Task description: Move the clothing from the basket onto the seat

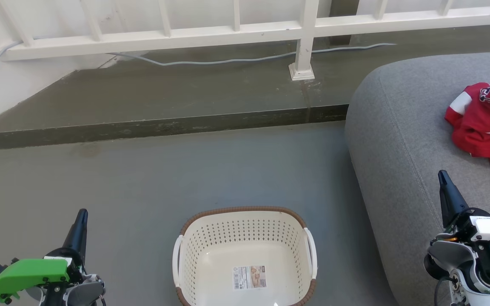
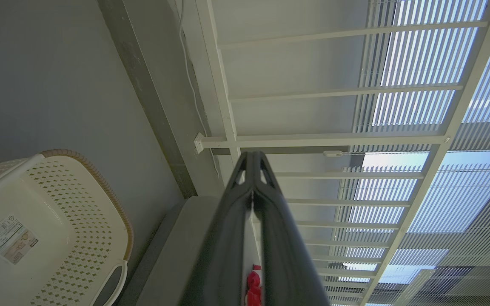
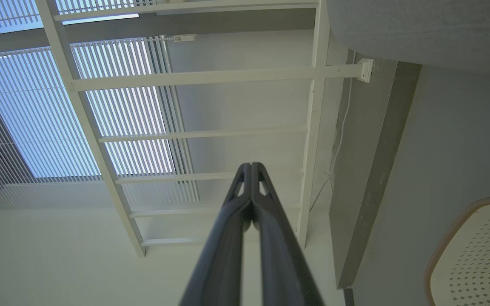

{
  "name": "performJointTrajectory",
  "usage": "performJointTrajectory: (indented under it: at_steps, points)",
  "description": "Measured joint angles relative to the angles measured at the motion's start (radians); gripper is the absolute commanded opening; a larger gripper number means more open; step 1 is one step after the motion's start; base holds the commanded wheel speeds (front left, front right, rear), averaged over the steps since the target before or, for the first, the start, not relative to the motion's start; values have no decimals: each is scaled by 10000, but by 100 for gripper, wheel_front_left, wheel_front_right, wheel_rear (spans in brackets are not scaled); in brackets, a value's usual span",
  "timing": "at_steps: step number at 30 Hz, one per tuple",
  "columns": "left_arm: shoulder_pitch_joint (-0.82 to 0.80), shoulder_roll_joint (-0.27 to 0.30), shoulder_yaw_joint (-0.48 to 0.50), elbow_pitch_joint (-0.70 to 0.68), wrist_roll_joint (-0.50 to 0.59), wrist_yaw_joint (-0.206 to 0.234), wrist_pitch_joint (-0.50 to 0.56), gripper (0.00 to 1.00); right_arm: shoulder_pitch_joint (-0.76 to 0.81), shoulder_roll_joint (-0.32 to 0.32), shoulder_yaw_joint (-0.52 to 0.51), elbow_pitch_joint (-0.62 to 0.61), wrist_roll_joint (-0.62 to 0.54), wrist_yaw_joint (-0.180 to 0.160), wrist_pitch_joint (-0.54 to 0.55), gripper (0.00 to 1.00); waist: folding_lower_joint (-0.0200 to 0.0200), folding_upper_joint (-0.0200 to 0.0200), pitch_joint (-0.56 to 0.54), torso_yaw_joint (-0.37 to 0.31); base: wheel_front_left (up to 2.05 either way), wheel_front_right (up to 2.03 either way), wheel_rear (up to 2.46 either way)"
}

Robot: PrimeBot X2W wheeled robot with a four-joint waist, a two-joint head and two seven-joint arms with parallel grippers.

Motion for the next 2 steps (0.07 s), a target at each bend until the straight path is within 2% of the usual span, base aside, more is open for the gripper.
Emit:
performJointTrajectory:
  at_steps: [2]
  points:
    - [-1, 0, 2, 2, 0, 0, 0, 0, 0, 0, 0, 0, 0, 0, 0, 0, 0, 0, 0, 0, 0, 0, 0]
